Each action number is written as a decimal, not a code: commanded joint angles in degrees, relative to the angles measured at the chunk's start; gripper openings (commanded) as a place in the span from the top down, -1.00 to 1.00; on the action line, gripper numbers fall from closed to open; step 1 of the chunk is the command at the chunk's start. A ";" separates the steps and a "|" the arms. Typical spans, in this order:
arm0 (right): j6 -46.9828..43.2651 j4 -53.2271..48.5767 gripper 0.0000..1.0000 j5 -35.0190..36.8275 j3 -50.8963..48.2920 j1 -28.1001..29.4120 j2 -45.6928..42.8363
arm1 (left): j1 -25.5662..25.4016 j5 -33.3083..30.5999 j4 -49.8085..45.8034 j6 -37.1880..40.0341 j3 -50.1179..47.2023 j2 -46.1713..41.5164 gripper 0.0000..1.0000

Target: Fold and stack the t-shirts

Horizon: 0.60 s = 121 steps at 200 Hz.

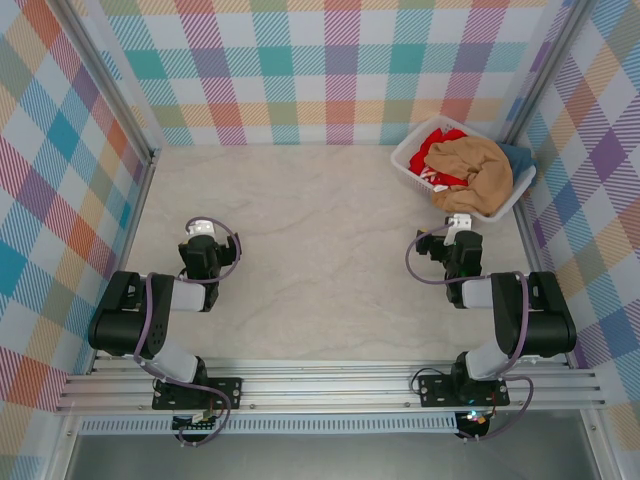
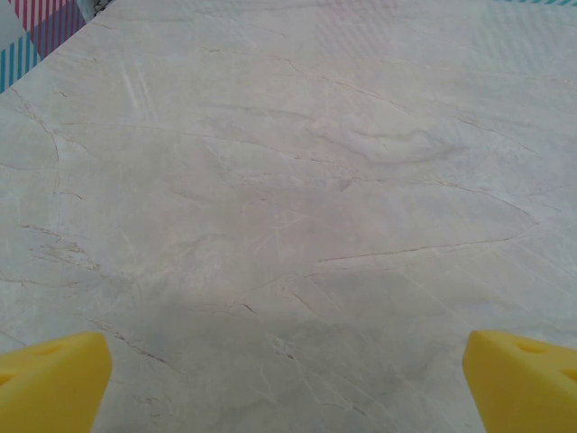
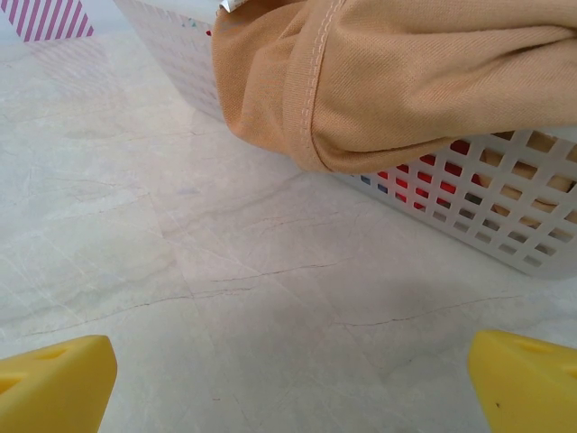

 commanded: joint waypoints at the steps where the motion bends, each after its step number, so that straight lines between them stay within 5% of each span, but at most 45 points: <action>1: -0.45 1.87 -0.99 -0.81 0.96 -0.38 0.15 | -0.34 0.33 1.68 0.44 0.41 -0.19 -1.00; 27: -0.56 -1.78 -0.99 3.55 0.31 0.79 -6.05 | -1.21 -2.20 -5.14 0.52 1.87 -6.01 -1.00; 45: 0.54 -21.99 -0.99 8.96 7.61 3.20 -16.96 | -4.22 -6.76 -11.13 2.38 2.88 -16.11 -1.00; 63: 16.86 -50.30 -0.99 10.90 23.77 2.09 -21.18 | -6.10 -8.89 -9.91 0.29 5.36 -24.11 -1.00; 68: 19.74 -58.11 -0.99 10.68 28.82 1.87 -21.06 | -6.17 -10.55 -15.79 -4.56 8.90 -26.10 -1.00; 76: 24.48 -63.71 -0.99 13.28 34.28 1.31 -20.14 | -5.66 -13.88 -37.70 -16.64 17.68 -28.64 -1.00; 87: 25.84 -65.14 -0.99 6.20 38.52 -1.99 -18.25 | -4.27 -18.26 -58.62 -29.97 28.57 -27.08 -1.00; 103: 29.95 -73.67 -0.82 4.92 47.89 -4.50 -11.94 | 0.29 -2.96 -64.89 -33.80 36.35 -21.43 -1.00; 121: 29.74 -82.56 -0.62 0.80 60.50 -6.78 -1.58 | -2.40 4.88 -67.41 -33.68 43.85 -15.59 -1.00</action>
